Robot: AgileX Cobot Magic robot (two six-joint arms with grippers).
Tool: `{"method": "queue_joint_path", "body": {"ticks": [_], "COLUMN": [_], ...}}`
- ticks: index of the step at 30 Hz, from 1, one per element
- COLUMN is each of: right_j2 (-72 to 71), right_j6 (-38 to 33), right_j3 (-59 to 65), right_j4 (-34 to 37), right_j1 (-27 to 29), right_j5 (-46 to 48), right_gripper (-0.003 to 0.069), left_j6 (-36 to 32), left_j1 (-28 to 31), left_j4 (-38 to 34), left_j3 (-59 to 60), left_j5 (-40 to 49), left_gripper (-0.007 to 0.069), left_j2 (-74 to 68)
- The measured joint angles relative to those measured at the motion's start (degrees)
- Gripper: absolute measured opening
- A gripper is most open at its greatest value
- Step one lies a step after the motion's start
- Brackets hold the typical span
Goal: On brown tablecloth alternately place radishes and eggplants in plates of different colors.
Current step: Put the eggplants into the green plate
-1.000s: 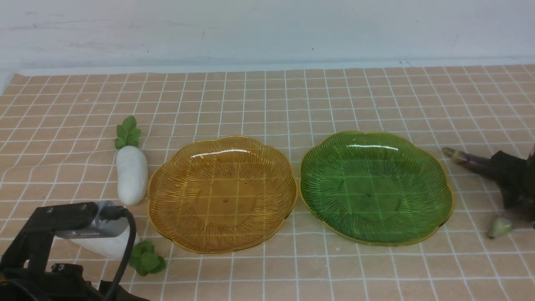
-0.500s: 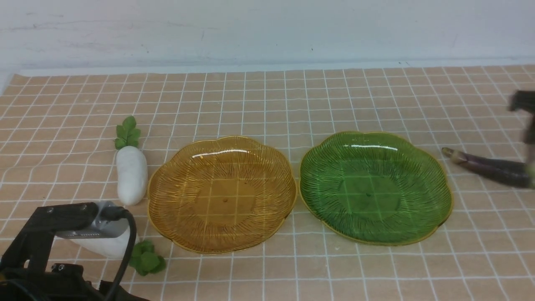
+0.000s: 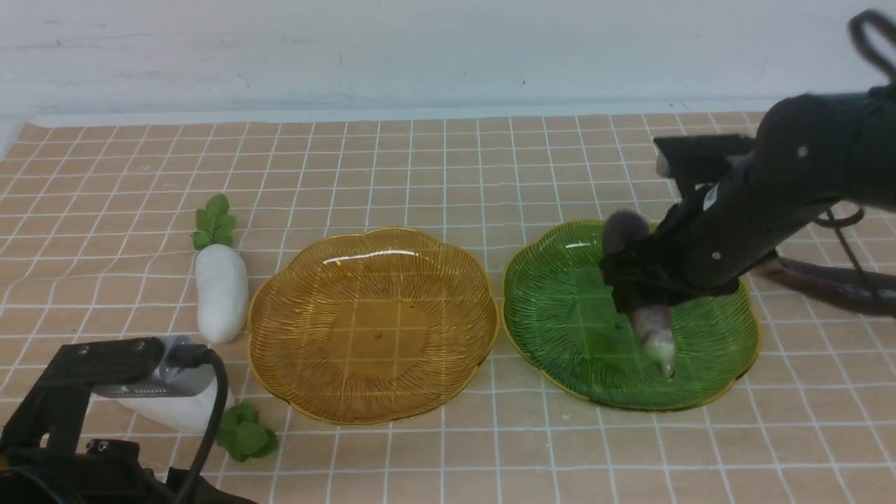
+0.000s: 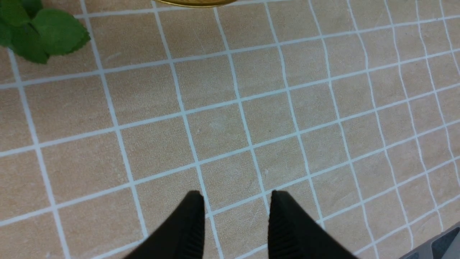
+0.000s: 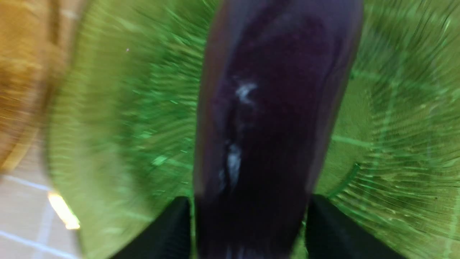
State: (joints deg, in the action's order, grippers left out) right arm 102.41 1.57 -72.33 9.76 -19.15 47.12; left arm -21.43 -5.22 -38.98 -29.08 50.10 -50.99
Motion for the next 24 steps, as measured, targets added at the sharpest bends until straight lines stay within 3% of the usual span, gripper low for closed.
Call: {"method": "queue_joint_path", "body": {"ticks": [4,6,8,11,12,14,20,22,24], "right_j2": [1.90,1.90,1.91,1.96,2.09,2.44,4.64,5.98,8.03], "right_j6": [0.23,2.18,3.72,5.41,6.62,10.07,25.18,31.10,36.86], "right_j3": [-0.59,-2.76,-5.47,-9.51,-10.93,-12.91,-14.85,-14.85,-14.85], "right_j4": [-5.44,-10.16,-13.76,-16.84,-17.29,-17.45,-17.98,-17.01,-14.44], "right_j1": [0.00,0.12,1.01,3.85,5.42,8.55,18.79,22.68,26.07], "right_j5": [0.64,2.38,4.66,8.73,10.14,11.66,10.35,11.16,13.51], "right_gripper": [0.0570,0.0571,0.0479,0.0261,0.0152,0.0058,0.0006,0.0031,0.0104], "left_j6": [-0.07,-0.07,-0.07,-0.07,-0.07,-0.07,-2.08,-3.13,-3.54], "left_j1": [0.00,0.00,0.00,0.00,0.00,0.00,0.00,0.00,0.00], "left_j4": [-0.15,-0.15,-0.17,-0.17,-0.17,-0.17,-0.17,-0.17,-0.17], "left_j3": [0.00,0.00,0.00,0.00,0.00,0.00,0.00,0.00,0.00], "left_j5": [-0.01,-0.01,-0.06,-0.06,-0.06,-0.06,-0.06,-0.06,-0.06], "left_gripper": [0.0238,0.0238,0.0238,0.0238,0.0238,0.0238,0.0238,0.0238,0.0238], "left_j2": [0.00,0.00,0.00,0.00,0.00,0.00,0.00,0.00,0.00]}}
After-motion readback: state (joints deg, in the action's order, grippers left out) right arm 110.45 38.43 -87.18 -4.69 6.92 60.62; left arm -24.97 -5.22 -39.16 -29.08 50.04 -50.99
